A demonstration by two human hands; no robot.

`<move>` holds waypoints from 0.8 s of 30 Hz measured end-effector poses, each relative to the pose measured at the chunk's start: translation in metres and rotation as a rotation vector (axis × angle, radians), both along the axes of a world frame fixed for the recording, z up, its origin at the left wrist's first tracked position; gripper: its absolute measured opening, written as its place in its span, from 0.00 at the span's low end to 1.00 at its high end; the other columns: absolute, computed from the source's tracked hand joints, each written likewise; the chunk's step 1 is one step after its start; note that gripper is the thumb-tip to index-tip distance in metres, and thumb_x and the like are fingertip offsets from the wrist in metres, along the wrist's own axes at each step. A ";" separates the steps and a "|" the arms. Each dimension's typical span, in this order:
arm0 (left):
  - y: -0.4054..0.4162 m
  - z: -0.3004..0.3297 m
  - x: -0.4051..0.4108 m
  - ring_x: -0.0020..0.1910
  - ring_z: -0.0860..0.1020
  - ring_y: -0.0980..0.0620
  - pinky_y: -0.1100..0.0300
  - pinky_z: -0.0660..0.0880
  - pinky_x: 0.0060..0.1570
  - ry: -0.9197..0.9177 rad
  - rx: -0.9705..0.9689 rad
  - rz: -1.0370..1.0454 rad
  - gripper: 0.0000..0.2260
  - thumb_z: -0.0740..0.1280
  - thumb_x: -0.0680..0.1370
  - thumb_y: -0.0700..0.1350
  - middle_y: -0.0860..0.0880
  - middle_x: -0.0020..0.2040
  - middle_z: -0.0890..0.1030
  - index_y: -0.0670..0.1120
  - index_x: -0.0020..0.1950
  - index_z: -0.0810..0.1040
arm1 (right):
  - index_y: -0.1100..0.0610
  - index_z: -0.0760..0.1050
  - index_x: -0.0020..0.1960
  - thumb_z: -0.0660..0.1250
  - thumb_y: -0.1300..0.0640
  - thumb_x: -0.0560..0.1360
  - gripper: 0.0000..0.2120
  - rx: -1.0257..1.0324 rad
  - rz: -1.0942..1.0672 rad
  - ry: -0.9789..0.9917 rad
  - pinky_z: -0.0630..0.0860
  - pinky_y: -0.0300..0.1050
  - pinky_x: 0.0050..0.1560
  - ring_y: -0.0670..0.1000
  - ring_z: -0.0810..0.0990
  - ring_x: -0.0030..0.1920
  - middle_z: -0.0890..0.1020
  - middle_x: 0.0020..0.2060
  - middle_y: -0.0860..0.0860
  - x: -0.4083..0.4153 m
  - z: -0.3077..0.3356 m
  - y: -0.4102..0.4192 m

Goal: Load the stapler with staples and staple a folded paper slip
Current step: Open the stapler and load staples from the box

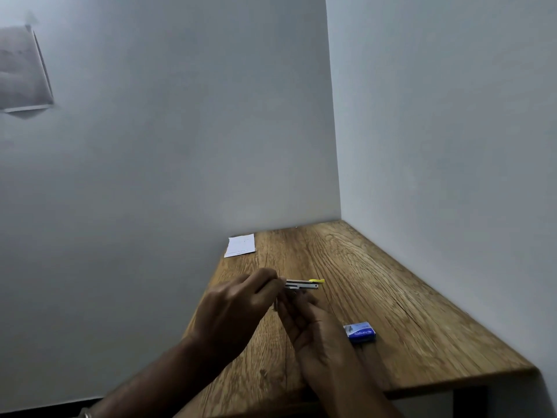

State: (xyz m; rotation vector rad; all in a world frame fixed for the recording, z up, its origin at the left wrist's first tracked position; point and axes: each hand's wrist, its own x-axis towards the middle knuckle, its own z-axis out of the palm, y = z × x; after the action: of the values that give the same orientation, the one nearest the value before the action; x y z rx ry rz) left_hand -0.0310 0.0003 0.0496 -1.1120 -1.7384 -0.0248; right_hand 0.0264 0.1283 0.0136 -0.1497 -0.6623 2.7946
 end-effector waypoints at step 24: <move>-0.002 -0.012 -0.013 0.33 0.80 0.63 0.65 0.75 0.33 -0.895 0.399 -0.021 0.06 0.77 0.70 0.50 0.60 0.37 0.84 0.56 0.45 0.85 | 0.73 0.73 0.56 0.46 0.79 0.74 0.20 0.154 0.108 -0.107 0.79 0.51 0.50 0.64 0.82 0.53 0.80 0.53 0.69 0.013 0.006 0.041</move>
State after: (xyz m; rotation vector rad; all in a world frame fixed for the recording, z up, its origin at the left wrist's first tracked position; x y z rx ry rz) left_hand -0.0440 -0.0013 0.0372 -0.8598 -2.3425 -0.9674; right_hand 0.0393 0.1697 0.0200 -0.2413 -0.9343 2.8389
